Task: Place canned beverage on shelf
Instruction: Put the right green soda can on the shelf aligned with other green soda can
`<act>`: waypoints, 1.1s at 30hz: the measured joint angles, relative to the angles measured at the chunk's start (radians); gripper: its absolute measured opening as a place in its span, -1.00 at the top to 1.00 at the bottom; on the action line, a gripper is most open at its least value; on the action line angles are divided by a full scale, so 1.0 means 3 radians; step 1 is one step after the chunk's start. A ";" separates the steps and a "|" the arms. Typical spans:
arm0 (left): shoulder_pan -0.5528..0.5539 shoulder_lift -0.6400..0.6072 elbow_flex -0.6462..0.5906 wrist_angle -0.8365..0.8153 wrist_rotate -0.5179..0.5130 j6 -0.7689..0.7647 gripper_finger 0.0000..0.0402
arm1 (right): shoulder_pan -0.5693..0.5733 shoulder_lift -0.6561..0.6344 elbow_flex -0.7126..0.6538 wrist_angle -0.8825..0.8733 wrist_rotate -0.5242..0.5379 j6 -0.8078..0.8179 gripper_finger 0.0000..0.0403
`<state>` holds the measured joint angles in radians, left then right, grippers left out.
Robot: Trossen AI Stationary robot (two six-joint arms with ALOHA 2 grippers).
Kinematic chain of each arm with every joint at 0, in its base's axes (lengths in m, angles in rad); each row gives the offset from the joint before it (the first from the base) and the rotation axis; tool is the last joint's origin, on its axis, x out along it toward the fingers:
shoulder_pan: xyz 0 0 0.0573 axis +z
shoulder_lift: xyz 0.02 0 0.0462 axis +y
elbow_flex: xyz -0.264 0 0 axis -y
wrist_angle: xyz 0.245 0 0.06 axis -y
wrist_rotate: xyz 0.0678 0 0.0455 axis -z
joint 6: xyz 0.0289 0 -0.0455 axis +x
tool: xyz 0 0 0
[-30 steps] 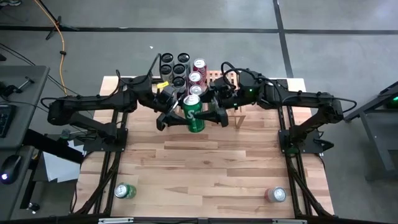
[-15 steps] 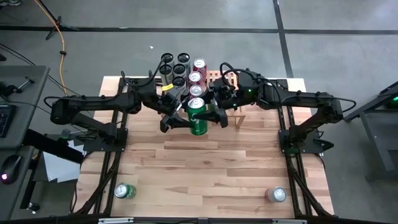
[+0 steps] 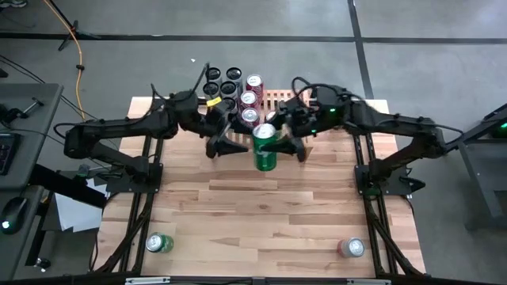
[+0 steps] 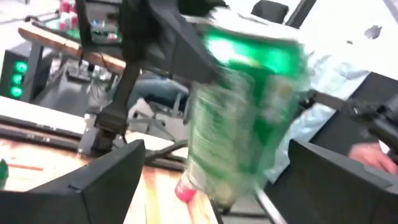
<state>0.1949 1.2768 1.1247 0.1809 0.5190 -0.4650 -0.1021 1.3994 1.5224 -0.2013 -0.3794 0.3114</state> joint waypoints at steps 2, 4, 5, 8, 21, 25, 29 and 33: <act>0.0034 -0.0015 0.0133 -0.0246 0.0039 0.0072 -0.94 | -0.0061 -0.0149 0.0001 -0.0267 0.0080 -0.0090 -0.45; 0.0072 -0.0064 0.0253 -0.0573 0.0080 0.0186 -0.93 | -0.0100 -0.0288 0.0001 -0.0503 0.0331 -0.0210 -0.45; 0.0093 -0.0078 0.0329 -0.0649 0.0077 0.0257 -0.93 | -0.0119 -0.0353 0.0001 -0.0664 0.0509 -0.0287 -0.45; 0.0157 -0.0184 0.0502 -0.0825 0.0044 0.0406 -0.92 | -0.0144 -0.0500 0.0003 -0.1157 0.0930 -0.0433 -0.45; 0.0172 -0.0726 0.0643 -0.1194 -0.0487 0.0543 -0.93 | -0.0540 -0.0619 -0.0020 -0.2484 0.1403 -0.0819 -0.45; 0.0100 -0.0832 0.0643 -0.1364 -0.0741 0.0568 -0.93 | -0.0852 -0.0851 -0.0563 -0.2171 0.1174 -0.0813 -0.45; 0.0006 -0.0884 0.0642 -0.1423 -0.0941 0.0573 -0.93 | -0.1158 -0.1188 -0.1342 -0.1464 0.0915 -0.0573 -0.45; -0.0049 -0.0880 0.0641 -0.1408 -0.1145 0.0578 -0.93 | -0.1323 -0.1385 -0.1814 -0.0110 0.0739 -0.0362 -0.45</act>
<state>0.1802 1.0127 1.3170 -0.2415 0.1754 -0.2915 -0.4990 0.9840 0.9782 -0.2343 -0.1578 0.2028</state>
